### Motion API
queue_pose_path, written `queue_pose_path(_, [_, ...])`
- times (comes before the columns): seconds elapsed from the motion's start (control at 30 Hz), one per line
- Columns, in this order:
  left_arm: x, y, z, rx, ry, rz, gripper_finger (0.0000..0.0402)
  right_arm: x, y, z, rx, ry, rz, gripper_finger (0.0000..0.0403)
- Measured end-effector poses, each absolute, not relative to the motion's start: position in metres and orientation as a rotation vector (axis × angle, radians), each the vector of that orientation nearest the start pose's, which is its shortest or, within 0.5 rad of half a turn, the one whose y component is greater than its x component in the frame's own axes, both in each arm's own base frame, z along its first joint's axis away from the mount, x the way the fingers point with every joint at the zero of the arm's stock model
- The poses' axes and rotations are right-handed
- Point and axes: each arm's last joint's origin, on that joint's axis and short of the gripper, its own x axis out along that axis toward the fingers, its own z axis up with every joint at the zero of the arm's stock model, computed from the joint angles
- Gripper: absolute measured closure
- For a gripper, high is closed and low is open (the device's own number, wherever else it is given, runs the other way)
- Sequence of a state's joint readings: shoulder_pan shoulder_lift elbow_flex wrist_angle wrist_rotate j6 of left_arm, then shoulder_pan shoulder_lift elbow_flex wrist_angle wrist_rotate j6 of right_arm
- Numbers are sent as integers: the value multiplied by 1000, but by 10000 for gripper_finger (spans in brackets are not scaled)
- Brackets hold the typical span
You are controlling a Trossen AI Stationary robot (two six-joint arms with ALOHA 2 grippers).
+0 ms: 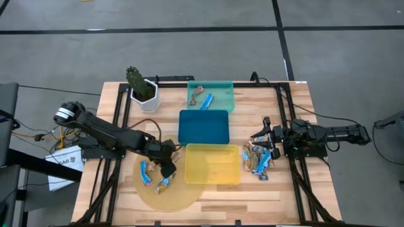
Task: Pick and place Granola Bars by type
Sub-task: Put the red granola bar into the green bin
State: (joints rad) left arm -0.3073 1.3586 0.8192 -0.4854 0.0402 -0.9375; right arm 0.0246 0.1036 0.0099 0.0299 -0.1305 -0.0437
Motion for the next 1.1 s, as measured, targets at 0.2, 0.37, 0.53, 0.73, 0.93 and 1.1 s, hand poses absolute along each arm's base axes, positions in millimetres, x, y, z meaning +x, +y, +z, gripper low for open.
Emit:
queue_pose_path(0.2, [251, -79, 229, -640, 866, 6, 366, 103, 6, 161, -40, 60, 157, 278])
queue_pose_path(0.37, [258, -74, 248, -622, 683, -77, 366, 103, 6, 161, -40, 60, 157, 278])
queue_pose_path(0.53, [263, -68, 256, -599, 596, -96, 366, 103, 6, 161, -40, 60, 156, 278])
queue_pose_path(0.73, [266, -58, 255, -591, 569, -54, 366, 103, 6, 161, -40, 60, 156, 278])
queue_pose_path(0.93, [270, -35, 256, -552, 516, 40, 366, 103, 6, 161, -40, 60, 156, 278])
queue_pose_path(1.1, [273, -8, 258, -506, 463, 143, 366, 103, 6, 162, -40, 60, 157, 278])
